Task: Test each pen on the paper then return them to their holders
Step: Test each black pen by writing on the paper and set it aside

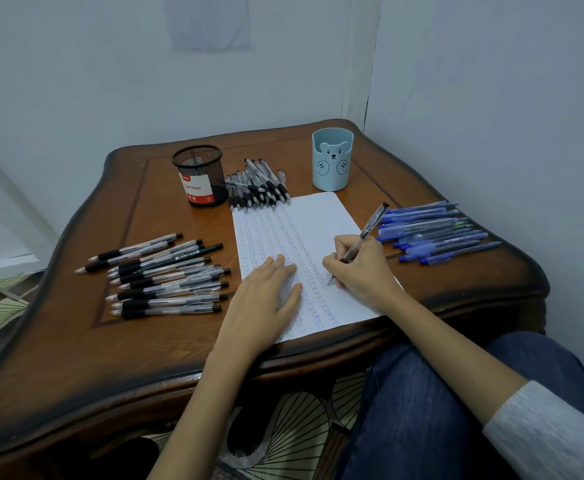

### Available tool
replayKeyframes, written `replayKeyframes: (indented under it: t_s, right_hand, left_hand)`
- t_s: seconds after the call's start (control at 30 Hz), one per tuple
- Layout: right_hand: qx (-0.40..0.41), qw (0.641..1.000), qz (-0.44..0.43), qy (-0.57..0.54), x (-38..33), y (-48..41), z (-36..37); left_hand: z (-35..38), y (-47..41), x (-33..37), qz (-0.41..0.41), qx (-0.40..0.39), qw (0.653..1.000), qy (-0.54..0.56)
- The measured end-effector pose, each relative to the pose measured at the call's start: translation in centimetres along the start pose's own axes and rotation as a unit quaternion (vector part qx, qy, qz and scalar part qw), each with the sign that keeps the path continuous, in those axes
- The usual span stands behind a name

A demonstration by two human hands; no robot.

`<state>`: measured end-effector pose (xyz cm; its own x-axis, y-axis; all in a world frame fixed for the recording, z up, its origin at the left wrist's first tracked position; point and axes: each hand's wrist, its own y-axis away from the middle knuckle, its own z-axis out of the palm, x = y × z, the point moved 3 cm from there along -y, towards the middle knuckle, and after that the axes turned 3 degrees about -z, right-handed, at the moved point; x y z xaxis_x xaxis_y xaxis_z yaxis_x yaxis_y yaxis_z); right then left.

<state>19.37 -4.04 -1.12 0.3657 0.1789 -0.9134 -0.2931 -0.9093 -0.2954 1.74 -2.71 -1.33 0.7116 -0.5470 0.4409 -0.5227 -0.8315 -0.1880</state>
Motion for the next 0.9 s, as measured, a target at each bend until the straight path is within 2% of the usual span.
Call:
replayKeyframes:
  t_s: [0.1, 0.23, 0.3, 0.4, 0.57, 0.9]
  right_hand:
    - [-0.001, 1.0, 0.021, -0.023, 0.0, -0.1, -0.1]
    - [0.009, 0.983, 0.102, -0.151, -0.1, -0.3, -0.7]
    - [0.009, 0.976, 0.128, -0.176, -0.3, -0.3, -0.8]
    - [0.015, 0.975, 0.134, -0.177, -0.4, -0.2, -0.8]
    - [0.009, 0.984, 0.092, -0.151, -0.5, -0.2, -0.9]
    - [0.004, 0.99, 0.086, -0.115, -0.9, 0.0, -0.9]
  left_hand:
    - [0.0, 0.0, 0.1, -0.002, -0.001, 1.0, -0.001]
    - [0.0, 0.0, 0.0, -0.002, 0.0, 1.0, -0.001]
    - [0.0, 0.0, 0.1, -0.002, 0.0, 1.0, 0.001]
    - [0.0, 0.0, -0.1, -0.007, 0.003, 1.0, -0.002]
    - [0.0, -0.1, -0.3, -0.027, 0.013, 1.0, -0.01]
    - [-0.8, -1.1, -0.4, -0.03, 0.011, 0.999, -0.031]
